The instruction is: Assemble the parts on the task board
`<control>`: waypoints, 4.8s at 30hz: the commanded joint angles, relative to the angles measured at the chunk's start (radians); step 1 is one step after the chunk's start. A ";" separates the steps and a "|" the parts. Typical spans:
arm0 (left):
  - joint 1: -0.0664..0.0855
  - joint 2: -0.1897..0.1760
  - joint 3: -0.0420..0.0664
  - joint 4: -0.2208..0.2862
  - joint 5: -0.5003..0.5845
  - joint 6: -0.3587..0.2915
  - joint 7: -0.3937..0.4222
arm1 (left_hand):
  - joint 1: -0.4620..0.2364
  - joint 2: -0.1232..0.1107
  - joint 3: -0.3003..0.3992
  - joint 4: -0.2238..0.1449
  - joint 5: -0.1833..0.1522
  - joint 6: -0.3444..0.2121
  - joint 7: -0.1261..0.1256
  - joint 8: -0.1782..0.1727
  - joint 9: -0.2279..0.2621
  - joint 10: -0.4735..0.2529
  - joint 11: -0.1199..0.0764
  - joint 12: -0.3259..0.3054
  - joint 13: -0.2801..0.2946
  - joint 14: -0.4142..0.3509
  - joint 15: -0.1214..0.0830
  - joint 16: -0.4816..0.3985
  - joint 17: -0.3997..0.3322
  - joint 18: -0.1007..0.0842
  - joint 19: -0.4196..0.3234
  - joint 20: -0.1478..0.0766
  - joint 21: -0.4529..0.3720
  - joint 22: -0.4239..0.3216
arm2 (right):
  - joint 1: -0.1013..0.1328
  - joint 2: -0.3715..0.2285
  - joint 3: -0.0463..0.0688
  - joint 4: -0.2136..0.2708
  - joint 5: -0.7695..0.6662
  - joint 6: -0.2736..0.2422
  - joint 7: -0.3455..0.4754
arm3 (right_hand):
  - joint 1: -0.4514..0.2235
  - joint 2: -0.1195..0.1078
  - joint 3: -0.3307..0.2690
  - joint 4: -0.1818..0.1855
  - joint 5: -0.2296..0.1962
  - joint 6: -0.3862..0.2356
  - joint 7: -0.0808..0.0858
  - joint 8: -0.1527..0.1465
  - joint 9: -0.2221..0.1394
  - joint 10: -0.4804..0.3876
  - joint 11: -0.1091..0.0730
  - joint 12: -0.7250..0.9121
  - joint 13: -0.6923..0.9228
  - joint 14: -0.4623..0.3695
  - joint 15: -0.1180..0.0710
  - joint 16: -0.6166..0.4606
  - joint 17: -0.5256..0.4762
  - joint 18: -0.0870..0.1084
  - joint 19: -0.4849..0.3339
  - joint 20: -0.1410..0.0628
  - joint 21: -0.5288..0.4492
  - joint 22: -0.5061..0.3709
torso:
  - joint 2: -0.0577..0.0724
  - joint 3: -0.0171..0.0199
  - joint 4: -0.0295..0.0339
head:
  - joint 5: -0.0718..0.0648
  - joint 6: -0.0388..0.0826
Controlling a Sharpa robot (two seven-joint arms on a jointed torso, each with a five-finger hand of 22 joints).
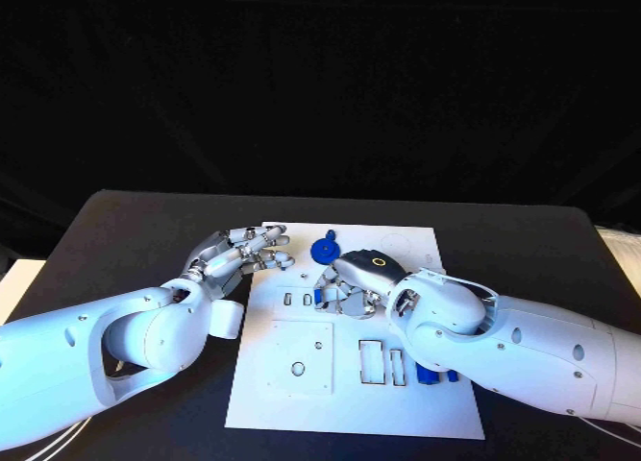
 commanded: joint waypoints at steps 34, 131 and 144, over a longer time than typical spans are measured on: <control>0.000 0.005 0.001 -0.018 0.000 0.029 -0.008 | 0.000 0.008 0.011 -0.011 -0.005 0.006 -0.009 0.005 0.002 0.010 -0.006 0.003 0.001 0.021 -0.008 0.011 0.015 0.013 0.013 -0.008 0.010 0.005 | 0.003 -0.128 0.016 0.138 0.078 -0.202 0.135 | -0.010 -0.042 -0.054 0.056 0.003 -0.072 0.013 0.000 0.001 0.026 0.021 -0.049 0.158 0.100 0.019 0.016 0.233 -0.011 0.098 0.019 -0.004 0.251 | -0.004 0.0024 -0.0038 | 0.003 0.005; 0.194 0.416 -0.034 -0.364 -1.148 0.544 -1.136 | -0.225 0.050 -0.337 0.187 -0.071 0.020 -0.191 0.515 0.464 0.303 -0.188 1.172 1.122 0.354 -0.173 1.355 1.284 -0.127 0.413 -0.166 1.169 1.259 | 0.138 -0.418 0.010 0.122 0.620 -0.128 0.256 | 0.071 -0.031 -0.084 0.025 0.081 -0.066 0.011 0.000 0.006 -0.004 0.017 -0.124 0.115 0.084 0.014 -0.020 0.169 0.000 0.073 0.015 -0.032 0.206 | -0.075 0.0237 -0.0003 | 0.019 -0.050; 0.193 0.420 -0.035 -0.368 -1.145 0.552 -1.135 | -0.213 0.050 -0.317 0.187 -0.069 0.016 -0.193 0.524 0.478 0.305 -0.189 1.174 1.127 0.354 -0.174 1.355 1.284 -0.127 0.413 -0.167 1.171 1.262 | 0.136 -0.411 0.010 0.119 0.622 -0.126 0.257 | 0.069 -0.029 -0.085 0.027 0.083 -0.065 0.011 0.000 0.006 -0.004 0.017 -0.124 0.115 0.084 0.014 -0.020 0.169 0.000 0.072 0.015 -0.032 0.205 | -0.075 0.0240 0.0007 | 0.018 -0.053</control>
